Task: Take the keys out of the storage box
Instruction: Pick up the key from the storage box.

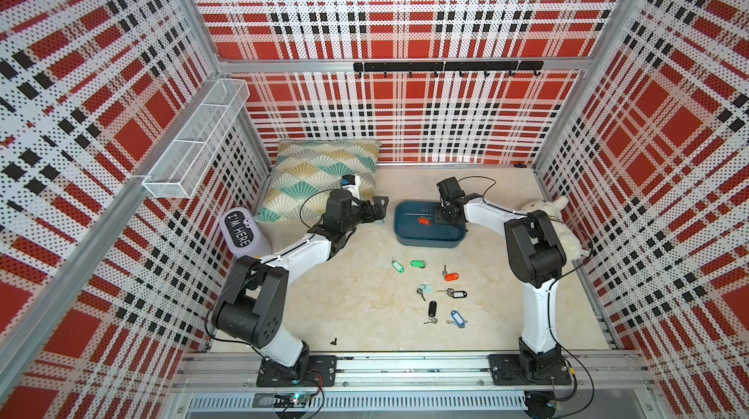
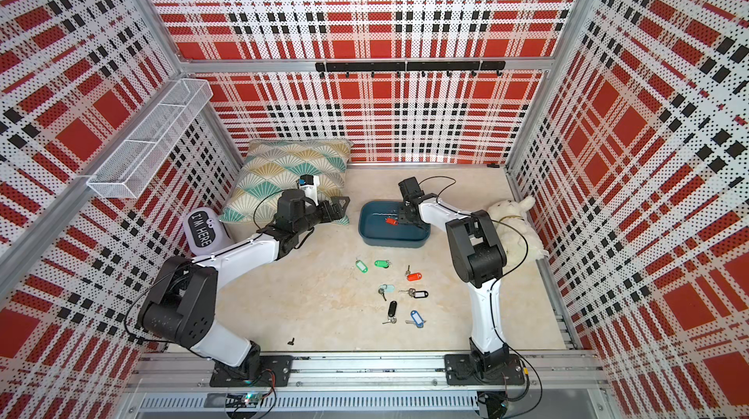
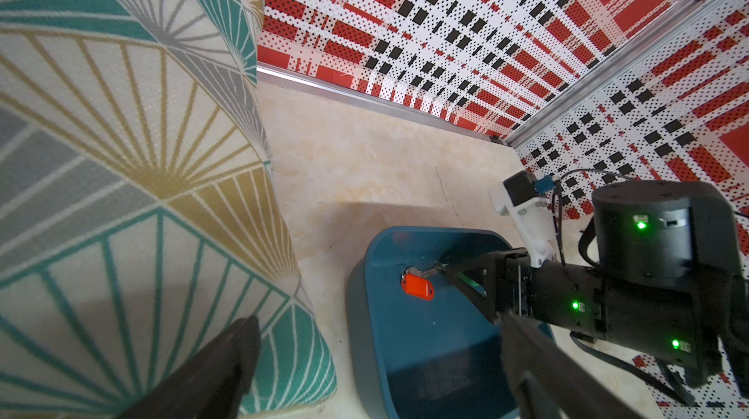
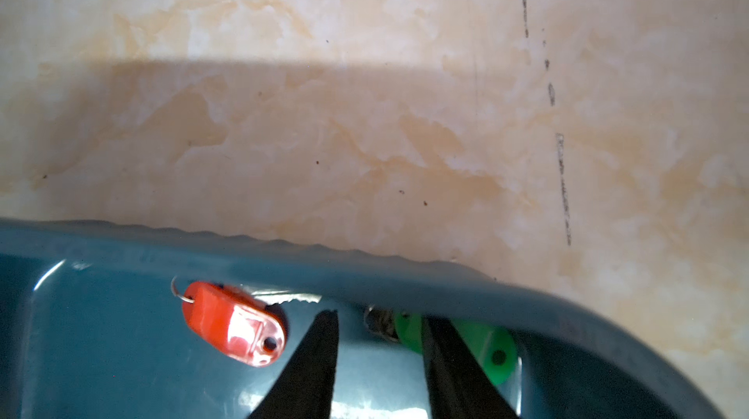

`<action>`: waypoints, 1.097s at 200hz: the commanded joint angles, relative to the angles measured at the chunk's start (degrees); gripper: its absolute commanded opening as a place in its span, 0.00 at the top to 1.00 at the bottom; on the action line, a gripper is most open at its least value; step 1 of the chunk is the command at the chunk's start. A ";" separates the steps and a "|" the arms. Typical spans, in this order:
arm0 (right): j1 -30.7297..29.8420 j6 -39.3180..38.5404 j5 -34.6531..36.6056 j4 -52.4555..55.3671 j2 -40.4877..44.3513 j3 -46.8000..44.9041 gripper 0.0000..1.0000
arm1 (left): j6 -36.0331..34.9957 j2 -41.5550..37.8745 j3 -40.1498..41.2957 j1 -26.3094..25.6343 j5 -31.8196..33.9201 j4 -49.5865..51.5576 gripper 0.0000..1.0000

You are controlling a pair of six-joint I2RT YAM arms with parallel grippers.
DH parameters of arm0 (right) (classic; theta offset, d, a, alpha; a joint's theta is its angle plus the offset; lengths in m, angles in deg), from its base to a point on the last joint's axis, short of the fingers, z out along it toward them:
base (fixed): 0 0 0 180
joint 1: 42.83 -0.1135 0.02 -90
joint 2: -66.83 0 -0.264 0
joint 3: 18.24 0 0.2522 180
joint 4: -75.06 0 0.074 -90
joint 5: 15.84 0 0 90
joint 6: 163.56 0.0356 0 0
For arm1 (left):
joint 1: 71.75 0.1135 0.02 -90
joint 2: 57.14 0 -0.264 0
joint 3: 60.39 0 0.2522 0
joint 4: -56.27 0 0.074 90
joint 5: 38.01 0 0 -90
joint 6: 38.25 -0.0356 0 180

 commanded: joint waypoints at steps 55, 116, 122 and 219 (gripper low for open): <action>0.00 -0.20 0.28 1.15 -3.62 1.65 0.65 | -0.96 -0.06 0.42 0.88 -0.55 -1.41 0.01; 0.00 -0.93 0.56 2.02 -3.93 2.92 0.91 | -0.96 0.03 0.40 1.13 -0.73 -1.37 0.01; 0.00 -1.00 0.59 1.97 -3.97 2.97 0.92 | -1.00 -0.02 0.33 1.14 -0.73 -1.37 0.01; -0.01 -2.31 -1.03 2.07 1.80 3.08 1.00 | -0.88 0.21 0.22 1.40 -0.91 -1.40 0.00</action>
